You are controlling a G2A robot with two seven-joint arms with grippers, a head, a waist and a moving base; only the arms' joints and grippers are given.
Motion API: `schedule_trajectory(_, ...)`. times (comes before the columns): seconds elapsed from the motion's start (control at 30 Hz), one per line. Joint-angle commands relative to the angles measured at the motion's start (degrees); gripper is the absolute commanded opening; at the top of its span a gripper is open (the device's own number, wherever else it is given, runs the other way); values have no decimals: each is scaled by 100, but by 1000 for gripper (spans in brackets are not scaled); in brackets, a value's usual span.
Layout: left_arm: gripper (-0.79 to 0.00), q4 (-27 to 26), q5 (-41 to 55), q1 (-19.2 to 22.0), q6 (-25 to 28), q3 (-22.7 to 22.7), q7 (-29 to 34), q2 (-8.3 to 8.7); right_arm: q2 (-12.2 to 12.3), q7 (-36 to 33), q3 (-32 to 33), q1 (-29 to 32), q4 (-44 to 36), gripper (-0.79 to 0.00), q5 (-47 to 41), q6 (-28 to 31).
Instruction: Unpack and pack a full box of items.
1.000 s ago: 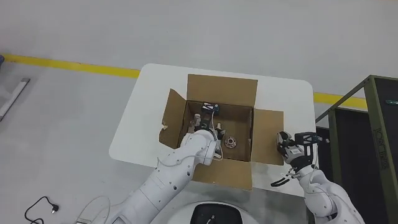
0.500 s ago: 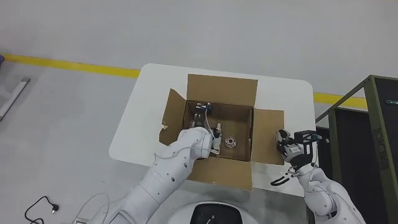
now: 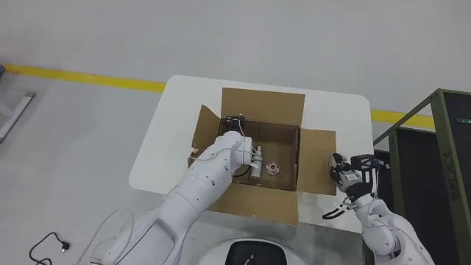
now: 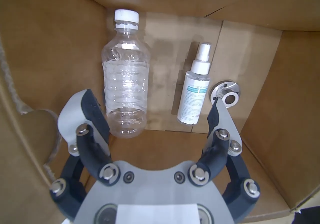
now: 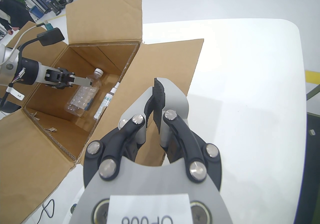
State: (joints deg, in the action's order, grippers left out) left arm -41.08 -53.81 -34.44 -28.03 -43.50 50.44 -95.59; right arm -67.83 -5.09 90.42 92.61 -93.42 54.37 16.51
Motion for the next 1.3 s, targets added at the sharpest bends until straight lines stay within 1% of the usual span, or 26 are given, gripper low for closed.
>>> schedule_trajectory(0.0,0,246,-78,67,-18,101,-100,-69,2,0,13,0,4,-785,-3,-4)
schedule_trajectory(0.17,0,663,-89,198,5,230,-253,-223,3,-17,20,-25,13,-785,-6,-13)
schedule_trajectory(0.37,0,1102,21,308,78,266,-366,-373,2,-16,4,-51,34,-785,-18,-14)
schedule_trajectory(0.57,0,1392,162,357,184,260,-498,-501,4,-20,1,-75,58,-785,-6,-17)
schedule_trajectory(0.83,0,1741,210,415,298,253,-697,-618,1,-29,-36,-121,112,-785,9,-24)
schedule_trajectory(1.03,0,1948,111,459,253,282,-880,-690,3,-43,-38,-154,120,-785,17,-31)
schedule_trajectory(1.27,0,2203,139,489,317,250,-1021,-762,3,-48,-41,-176,147,-785,6,-40)
